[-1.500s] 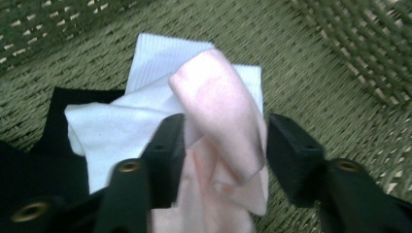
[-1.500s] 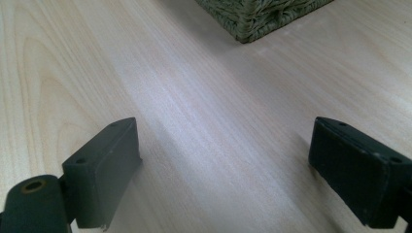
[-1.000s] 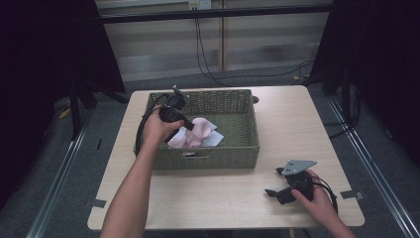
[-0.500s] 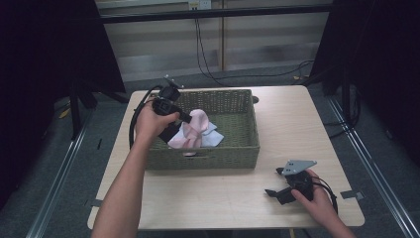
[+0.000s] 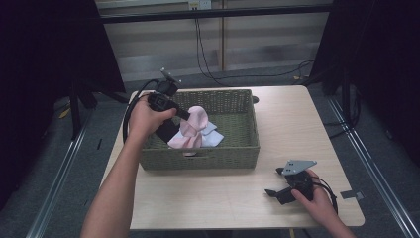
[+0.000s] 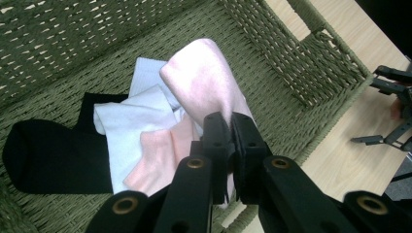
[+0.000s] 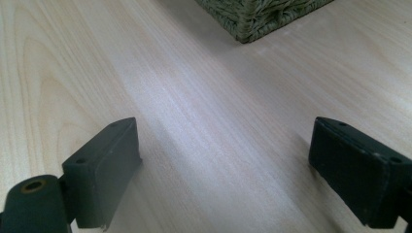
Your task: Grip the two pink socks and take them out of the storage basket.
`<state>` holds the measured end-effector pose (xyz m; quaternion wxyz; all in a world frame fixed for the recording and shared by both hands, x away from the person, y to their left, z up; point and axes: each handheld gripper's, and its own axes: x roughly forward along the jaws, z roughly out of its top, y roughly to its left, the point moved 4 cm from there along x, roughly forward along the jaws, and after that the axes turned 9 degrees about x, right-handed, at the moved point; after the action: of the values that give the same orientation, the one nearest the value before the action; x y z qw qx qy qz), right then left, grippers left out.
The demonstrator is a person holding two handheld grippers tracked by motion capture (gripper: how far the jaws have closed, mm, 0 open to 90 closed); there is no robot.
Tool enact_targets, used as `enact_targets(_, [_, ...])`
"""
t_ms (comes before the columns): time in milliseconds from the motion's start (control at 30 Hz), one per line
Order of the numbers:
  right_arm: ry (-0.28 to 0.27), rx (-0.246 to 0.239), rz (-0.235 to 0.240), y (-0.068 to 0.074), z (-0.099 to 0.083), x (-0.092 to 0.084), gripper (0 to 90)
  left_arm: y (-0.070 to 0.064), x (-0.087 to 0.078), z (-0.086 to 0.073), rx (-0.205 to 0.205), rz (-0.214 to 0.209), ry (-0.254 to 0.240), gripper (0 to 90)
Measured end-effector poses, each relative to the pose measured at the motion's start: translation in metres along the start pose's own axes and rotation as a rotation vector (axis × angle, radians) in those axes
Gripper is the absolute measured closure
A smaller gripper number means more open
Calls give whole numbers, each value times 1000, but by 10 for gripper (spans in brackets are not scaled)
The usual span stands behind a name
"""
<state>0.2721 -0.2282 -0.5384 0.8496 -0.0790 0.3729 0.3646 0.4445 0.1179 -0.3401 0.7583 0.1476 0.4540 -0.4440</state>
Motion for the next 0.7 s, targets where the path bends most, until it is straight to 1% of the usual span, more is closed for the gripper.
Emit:
enact_targets(167, [0, 0, 1, 0, 0, 0, 105, -2, -10, 1, -3, 3, -7, 860])
enact_targets(200, [0, 0, 1, 0, 0, 0, 105, -2, -10, 1, -3, 3, -7, 861])
enact_targets(233, [0, 0, 0, 0, 0, 0, 105, -3, -13, 1, 0, -1, -4, 861])
enact_targets(300, [1, 2, 1, 0, 0, 0, 105, -4, -15, 1, 1, 4, -4, 861])
enact_targets(333, [1, 3, 1, 0, 0, 0, 105, -4, -16, 1, 9, 3, -1, 860])
enact_targets(400, [0, 0, 0, 0, 0, 0, 105, -7, -17, 0, 5, 1, 0, 860])
enact_targets(500, [0, 0, 0, 0, 0, 0, 105, -9, -21, -1, 11, -6, 0, 861])
enact_targets(567, [0, 0, 1, 0, 0, 0, 105, -10, -22, -1, 7, -4, -1, 861])
enact_targets(600, [0, 0, 1, 0, 0, 0, 105, -10, -24, -1, 14, -9, 3, 861])
enact_targets(700, [0, 0, 1, 0, 0, 0, 105, -14, -30, -2, 9, -14, 2, 860])
